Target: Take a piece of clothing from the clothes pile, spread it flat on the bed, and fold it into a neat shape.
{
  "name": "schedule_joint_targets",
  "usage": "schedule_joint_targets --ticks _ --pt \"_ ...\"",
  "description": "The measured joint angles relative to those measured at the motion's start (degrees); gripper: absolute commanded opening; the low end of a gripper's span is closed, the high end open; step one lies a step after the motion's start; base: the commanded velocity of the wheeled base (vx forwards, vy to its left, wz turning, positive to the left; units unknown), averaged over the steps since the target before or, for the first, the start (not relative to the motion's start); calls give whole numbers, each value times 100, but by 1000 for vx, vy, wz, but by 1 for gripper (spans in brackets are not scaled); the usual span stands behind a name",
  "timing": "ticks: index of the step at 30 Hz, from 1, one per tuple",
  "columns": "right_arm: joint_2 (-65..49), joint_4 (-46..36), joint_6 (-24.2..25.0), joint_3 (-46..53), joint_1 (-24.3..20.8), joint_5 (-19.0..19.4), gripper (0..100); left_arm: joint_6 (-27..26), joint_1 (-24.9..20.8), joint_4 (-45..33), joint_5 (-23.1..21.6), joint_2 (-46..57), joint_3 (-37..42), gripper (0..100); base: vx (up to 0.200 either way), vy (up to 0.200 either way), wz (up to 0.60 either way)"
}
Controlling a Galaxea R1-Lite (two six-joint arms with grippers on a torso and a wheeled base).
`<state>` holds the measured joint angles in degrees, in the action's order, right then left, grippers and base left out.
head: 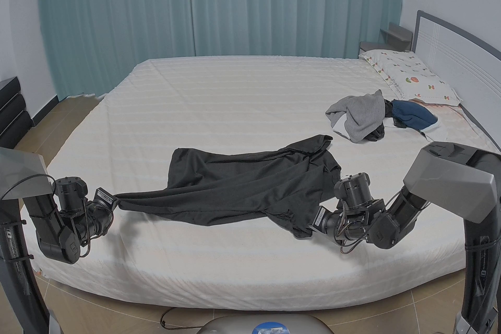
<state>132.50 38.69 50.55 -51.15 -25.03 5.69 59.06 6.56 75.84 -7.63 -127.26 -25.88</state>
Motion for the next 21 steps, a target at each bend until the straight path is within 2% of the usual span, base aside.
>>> schedule_joint_targets --ticks 8,13,21 --pt "-728 1 -35 1056 251 21 0 -299 -56 -55 -268 300 332 0 0 0 0" --pt "-1237 12 -101 1783 402 54 0 -1035 -166 -255 -332 501 640 0 0 0 0" --pt "-1803 12 -354 2638 519 62 0 -2022 -500 -1763 -329 863 944 0 0 0 0"
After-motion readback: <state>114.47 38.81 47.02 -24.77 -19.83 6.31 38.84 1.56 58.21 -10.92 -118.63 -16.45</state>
